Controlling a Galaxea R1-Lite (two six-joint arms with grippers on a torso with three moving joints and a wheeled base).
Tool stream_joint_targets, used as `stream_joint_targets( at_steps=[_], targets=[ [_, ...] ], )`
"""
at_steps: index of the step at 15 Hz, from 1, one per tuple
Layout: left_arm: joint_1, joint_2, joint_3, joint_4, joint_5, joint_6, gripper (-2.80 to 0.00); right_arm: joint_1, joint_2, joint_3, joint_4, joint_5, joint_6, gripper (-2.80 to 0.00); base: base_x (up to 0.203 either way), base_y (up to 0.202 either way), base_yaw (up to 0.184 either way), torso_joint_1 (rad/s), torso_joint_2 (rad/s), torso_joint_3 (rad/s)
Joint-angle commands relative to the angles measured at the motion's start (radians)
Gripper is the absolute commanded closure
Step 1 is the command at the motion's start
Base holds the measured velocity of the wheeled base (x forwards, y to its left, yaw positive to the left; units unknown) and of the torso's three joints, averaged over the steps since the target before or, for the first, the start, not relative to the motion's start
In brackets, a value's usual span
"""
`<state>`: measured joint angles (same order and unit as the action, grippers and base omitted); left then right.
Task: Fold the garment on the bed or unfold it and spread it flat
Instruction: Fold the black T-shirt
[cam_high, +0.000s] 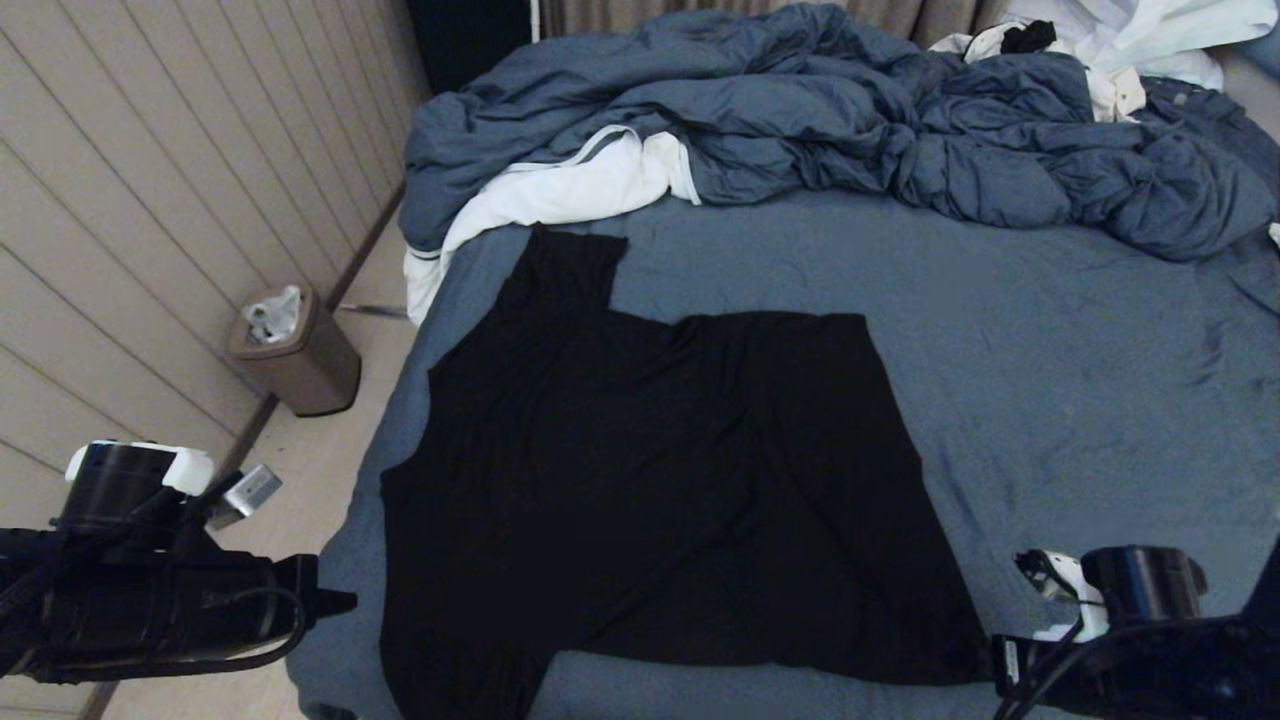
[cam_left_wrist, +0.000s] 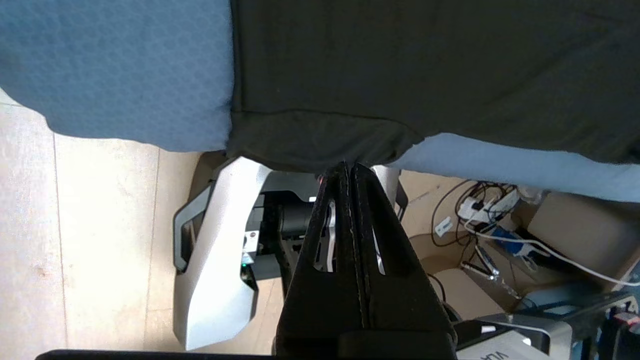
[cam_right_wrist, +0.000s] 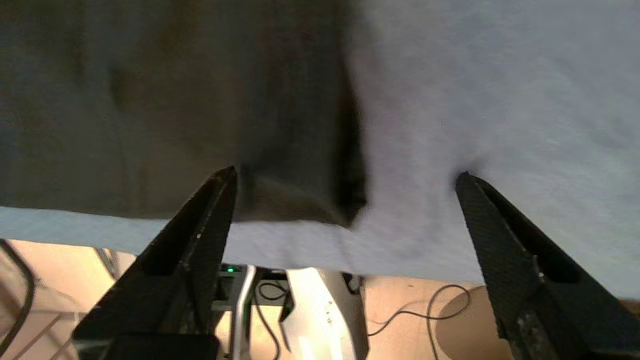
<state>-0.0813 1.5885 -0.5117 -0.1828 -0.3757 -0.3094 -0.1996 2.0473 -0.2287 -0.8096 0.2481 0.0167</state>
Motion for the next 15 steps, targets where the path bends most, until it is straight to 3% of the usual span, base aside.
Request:
stream_joint_targets(
  at_steps=[1, 3, 4, 15],
  targets=[
    [0.0, -0.001, -0.002, -0.001, -0.002, -0.002, 0.0, 0.047, 0.009, -0.009, -0.005, 0.001, 0.027, -2.8, 0.0, 0.0, 0.0, 0.0, 0.0, 0.0],
    [-0.001, -0.002, -0.004, -0.001, -0.003, -0.002, 0.0, 0.063, 0.01, -0.026, -0.005, -0.001, 0.049, -2.8, 0.0, 0.0, 0.0, 0.0, 0.0, 0.0],
    [0.0, -0.001, -0.004, -0.001, -0.003, -0.002, 0.0, 0.063, 0.013, -0.031, -0.005, -0.001, 0.051, 0.0, 0.0, 0.0, 0.0, 0.0, 0.0, 0.0],
    [0.0, 0.012, 0.016, -0.033, -0.004, -0.013, 0.0, 0.063, 0.013, -0.02, -0.06, -0.001, 0.048, 0.0, 0.0, 0.0, 0.0, 0.0, 0.0, 0.0]
  ],
)
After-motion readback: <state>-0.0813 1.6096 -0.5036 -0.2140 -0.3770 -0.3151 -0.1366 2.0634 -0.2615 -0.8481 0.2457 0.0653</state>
